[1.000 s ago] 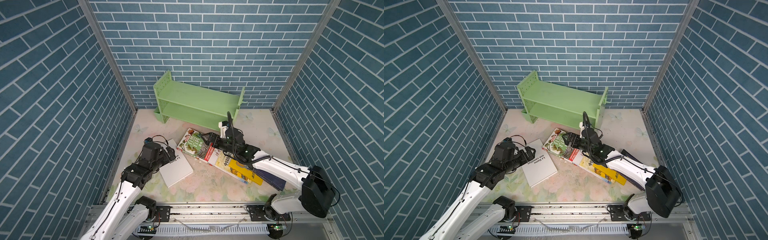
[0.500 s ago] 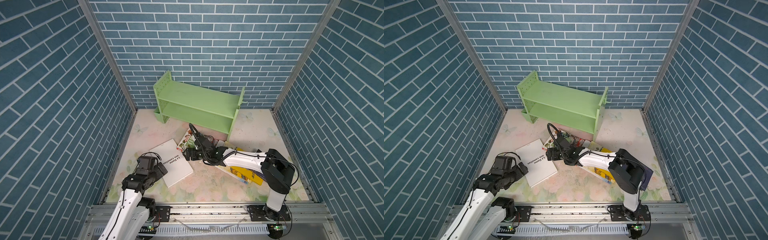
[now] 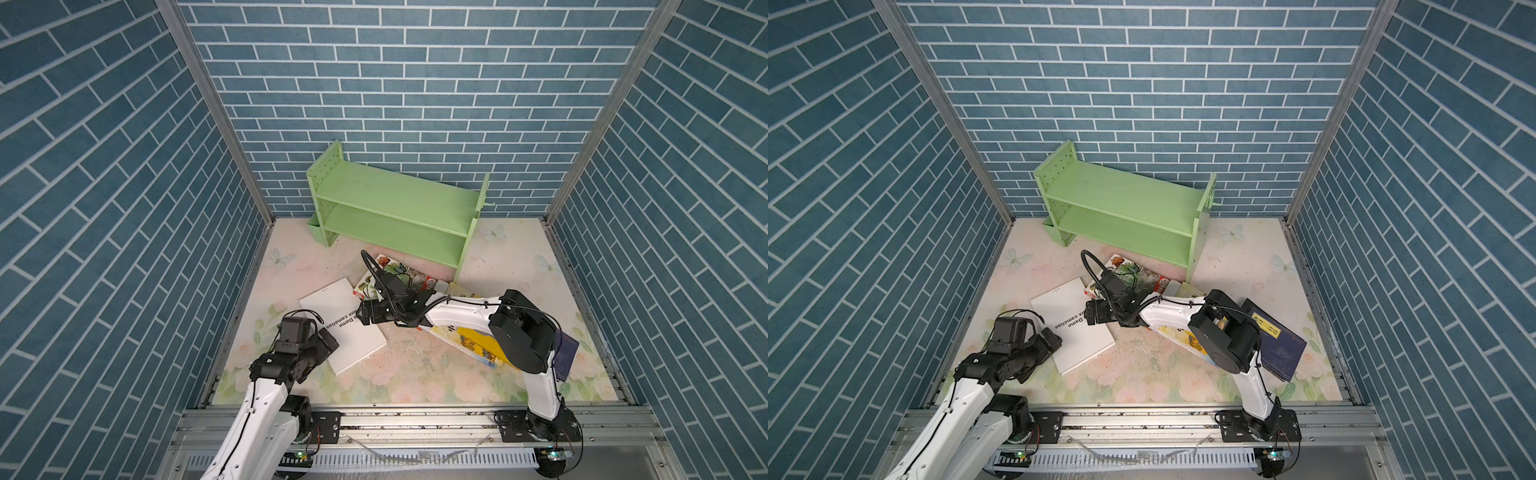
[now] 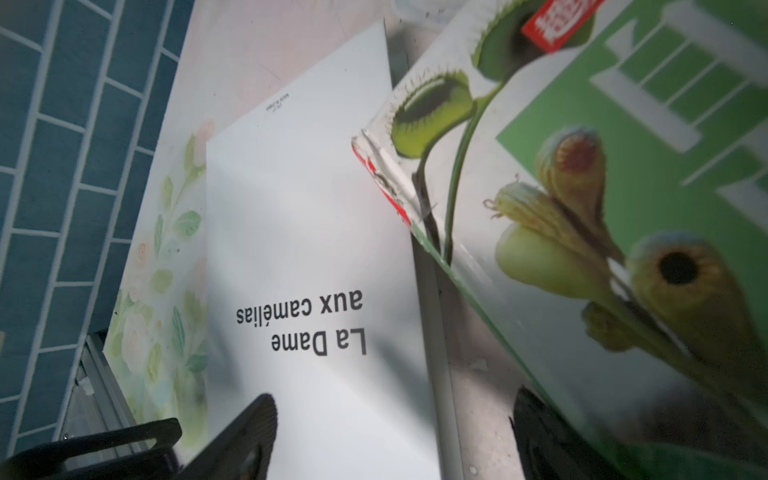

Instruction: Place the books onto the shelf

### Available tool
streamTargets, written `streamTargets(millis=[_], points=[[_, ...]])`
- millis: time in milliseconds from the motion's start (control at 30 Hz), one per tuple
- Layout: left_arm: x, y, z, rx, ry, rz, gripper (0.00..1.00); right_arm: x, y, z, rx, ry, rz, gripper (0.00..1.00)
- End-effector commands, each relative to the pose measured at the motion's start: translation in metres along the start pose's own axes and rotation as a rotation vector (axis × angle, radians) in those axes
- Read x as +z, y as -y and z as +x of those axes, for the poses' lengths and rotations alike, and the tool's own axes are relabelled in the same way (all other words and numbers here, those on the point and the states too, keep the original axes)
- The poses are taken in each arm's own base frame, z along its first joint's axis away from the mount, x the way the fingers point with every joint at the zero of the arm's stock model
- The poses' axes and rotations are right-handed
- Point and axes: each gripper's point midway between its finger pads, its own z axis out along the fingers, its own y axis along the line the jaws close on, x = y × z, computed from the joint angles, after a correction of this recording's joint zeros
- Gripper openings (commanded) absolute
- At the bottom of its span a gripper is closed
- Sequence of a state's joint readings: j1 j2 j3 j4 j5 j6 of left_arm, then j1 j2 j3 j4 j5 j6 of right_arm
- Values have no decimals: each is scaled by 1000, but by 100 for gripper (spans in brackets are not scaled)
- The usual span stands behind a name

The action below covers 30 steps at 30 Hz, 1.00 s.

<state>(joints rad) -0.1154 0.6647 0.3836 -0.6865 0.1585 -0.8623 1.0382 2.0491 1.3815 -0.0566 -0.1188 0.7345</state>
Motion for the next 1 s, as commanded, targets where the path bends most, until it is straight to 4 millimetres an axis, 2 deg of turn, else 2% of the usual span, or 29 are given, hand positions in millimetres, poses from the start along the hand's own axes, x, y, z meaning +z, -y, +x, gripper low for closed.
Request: streamTargets(millis=[0,200,433,467,533,600,700,833,900,967], points=[[8,1,4,-32,-23,24,100,9,5,14,-12,-72,25,89],[18,1,10,-95,-39,68,100,19,9,20,-10,-131,53,89],[23,8,9,-121,-39,108,100,28,-6,27,-24,-192,-27,89],[23,10,8,-117,-40,113,100,36,-3,33,-24,-216,-33,89],[22,20,6,-106,-44,156,100,39,-11,35,-36,-234,-71,89],[18,39,2,-87,-44,248,100,41,-16,34,-36,-245,-113,89],[-1,75,-9,-61,-11,419,100,40,-21,29,-12,-245,-188,88],[-46,118,-28,10,71,615,100,37,-23,22,50,-226,-272,88],[-65,134,-33,34,95,691,100,35,-22,19,66,-217,-289,87],[-74,143,-36,42,102,732,100,34,-22,17,71,-214,-297,87]])
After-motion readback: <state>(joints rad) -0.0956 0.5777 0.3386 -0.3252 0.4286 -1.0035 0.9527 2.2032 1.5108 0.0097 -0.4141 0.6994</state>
